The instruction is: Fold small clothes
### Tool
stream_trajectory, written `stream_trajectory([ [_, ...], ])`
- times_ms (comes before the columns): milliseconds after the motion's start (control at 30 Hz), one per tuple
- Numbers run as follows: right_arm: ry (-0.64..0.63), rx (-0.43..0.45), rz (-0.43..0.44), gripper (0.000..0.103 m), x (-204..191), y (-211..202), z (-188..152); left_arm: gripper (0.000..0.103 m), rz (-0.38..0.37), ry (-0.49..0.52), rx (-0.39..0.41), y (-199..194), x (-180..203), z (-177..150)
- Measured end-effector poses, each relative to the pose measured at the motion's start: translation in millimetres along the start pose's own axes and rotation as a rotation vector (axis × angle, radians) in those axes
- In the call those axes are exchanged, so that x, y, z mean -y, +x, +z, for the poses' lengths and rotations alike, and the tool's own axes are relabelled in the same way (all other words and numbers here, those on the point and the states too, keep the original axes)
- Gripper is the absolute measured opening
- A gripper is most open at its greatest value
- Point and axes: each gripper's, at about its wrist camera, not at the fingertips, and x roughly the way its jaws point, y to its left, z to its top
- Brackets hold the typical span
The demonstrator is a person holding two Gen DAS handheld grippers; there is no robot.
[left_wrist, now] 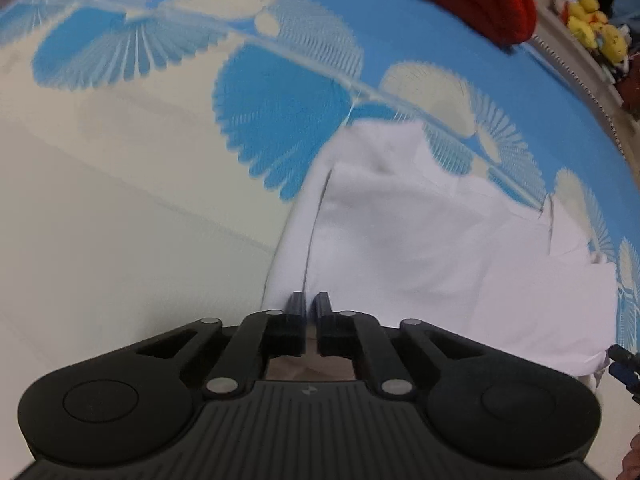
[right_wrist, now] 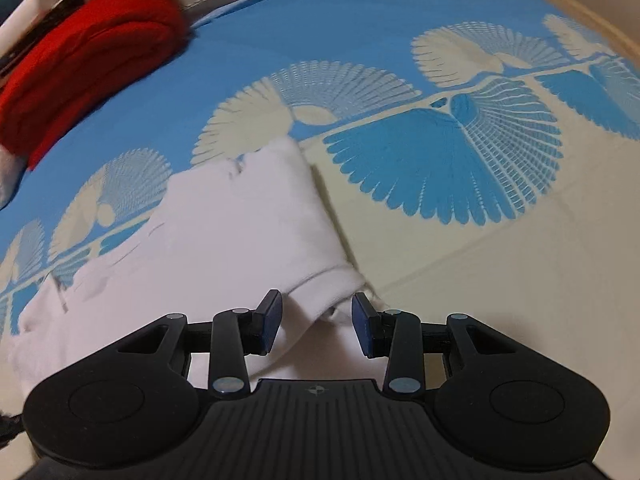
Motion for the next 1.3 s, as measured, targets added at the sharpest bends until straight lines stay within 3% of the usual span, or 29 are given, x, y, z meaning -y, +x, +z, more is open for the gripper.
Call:
stream_trajectory([
  [133, 0.007, 0.043, -0.029, 0.040, -11, -3, 6, 0.000, -0.019, -0.006, 0.082, -44, -2, 4],
  [267, -0.008, 0.007, -0.099, 0.041, -8, 13, 4, 0.001, 0.084, -0.046, -0.038, -24, -15, 0],
  [333, -0.001, -0.020, -0.127, 0.052, -2, 24, 3, 0.002, 0.123, -0.060, -0.013, -23, -17, 4],
  [400, 0.000, -0.018, -0.139, 0.054, -1, 27, 2, 0.003, 0.058, -0.045, 0.056, -32, -9, 8],
  [467, -0.012, -0.008, -0.149, 0.053, -5, 24, 2, 0.008, -0.021, 0.011, 0.069, -31, 1, 9],
  [533, -0.037, 0.010, -0.158, 0.053, -7, 24, 2, 0.008, -0.037, 0.054, 0.015, -14, 7, 5],
  [600, -0.034, -0.002, -0.156, 0.054, -4, 28, 0, 0.008, 0.019, 0.057, -0.096, 15, 5, -4],
  [633, -0.024, -0.011, -0.152, 0.056, -2, 28, 0, 0.008, 0.023, 0.041, -0.110, 20, 2, -7],
  [733, 0.004, -0.012, -0.144, 0.056, -1, 19, 3, 0.016, 0.020, 0.019, -0.058, 0, 10, -1],
  [800, 0.006, 0.022, -0.131, 0.053, -3, 3, 4, 0.036, 0.004, 0.059, 0.039, -27, 21, -3],
  [833, -0.018, 0.054, -0.119, 0.053, -6, -9, 3, 0.037, 0.009, 0.090, 0.083, -43, 28, -6],
  [1000, -0.218, 0.235, -0.052, 0.052, -32, -84, -14, 0.037, 0.006, 0.118, 0.169, -99, 53, -30],
  [1167, -0.302, 0.330, 0.074, 0.052, -32, -167, -42, 0.037, 0.003, 0.149, 0.303, -167, 59, -70],
  [1300, -0.325, 0.334, 0.151, 0.053, -7, -216, -73, 0.037, -0.011, 0.186, 0.344, -214, 57, -120],
])
